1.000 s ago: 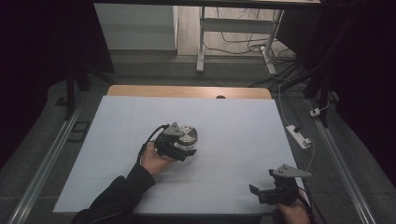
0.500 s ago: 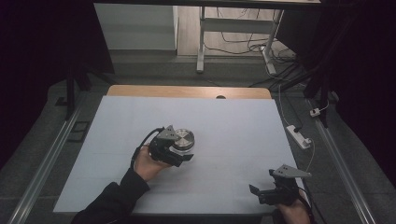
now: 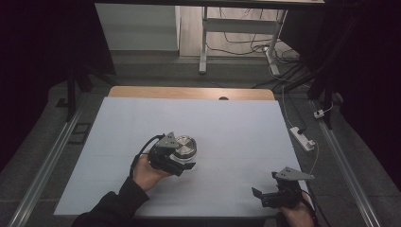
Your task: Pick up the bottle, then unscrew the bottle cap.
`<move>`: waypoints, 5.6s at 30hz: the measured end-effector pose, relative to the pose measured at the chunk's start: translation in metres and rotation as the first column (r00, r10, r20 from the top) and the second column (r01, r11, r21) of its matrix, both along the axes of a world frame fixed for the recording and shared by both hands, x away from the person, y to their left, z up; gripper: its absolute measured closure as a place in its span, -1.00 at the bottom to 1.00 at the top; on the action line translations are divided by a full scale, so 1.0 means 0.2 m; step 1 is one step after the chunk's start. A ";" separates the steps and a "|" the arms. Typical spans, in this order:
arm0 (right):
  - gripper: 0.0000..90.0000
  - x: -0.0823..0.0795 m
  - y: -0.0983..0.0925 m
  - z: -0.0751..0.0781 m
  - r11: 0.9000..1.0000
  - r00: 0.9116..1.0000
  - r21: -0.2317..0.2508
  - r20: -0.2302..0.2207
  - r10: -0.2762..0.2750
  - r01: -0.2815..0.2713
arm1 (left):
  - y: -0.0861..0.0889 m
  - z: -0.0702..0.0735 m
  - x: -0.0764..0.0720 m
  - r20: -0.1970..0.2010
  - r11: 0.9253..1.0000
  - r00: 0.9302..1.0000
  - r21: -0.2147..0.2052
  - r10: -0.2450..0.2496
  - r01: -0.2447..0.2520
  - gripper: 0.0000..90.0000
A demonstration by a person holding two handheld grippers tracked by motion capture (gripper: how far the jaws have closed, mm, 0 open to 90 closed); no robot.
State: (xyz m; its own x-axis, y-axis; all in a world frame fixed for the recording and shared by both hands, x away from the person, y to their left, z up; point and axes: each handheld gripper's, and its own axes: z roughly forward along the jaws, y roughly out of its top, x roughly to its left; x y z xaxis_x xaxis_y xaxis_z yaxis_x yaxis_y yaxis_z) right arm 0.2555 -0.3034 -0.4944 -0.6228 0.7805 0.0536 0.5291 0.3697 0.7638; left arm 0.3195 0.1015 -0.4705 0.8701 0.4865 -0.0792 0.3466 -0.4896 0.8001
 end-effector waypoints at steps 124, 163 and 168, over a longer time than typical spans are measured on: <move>-1.00 0.33 0.97 0.38 0.918 0.919 0.067 0.092 0.384 -0.390 | -0.04 -0.01 -0.02 0.016 1.000 1.000 -0.002 -0.012 0.012 -0.66; -0.60 0.52 0.96 0.34 0.601 0.632 0.213 0.133 0.764 -0.771 | -0.05 0.00 -0.02 -0.002 0.984 0.985 -0.036 -0.175 0.174 -0.66; -0.94 0.52 0.96 0.36 0.664 0.698 0.227 0.127 0.705 -0.712 | -0.03 0.01 -0.02 0.004 0.989 0.990 -0.043 -0.140 0.140 -0.66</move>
State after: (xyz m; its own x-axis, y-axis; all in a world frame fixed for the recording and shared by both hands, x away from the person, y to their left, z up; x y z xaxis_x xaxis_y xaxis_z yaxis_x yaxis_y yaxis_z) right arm 0.3585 -0.1120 -0.4223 -0.9864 0.0665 0.1500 0.1640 0.4282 0.8887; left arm 0.3162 0.0962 -0.4687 0.9295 0.3559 -0.0964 0.2761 -0.4984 0.8218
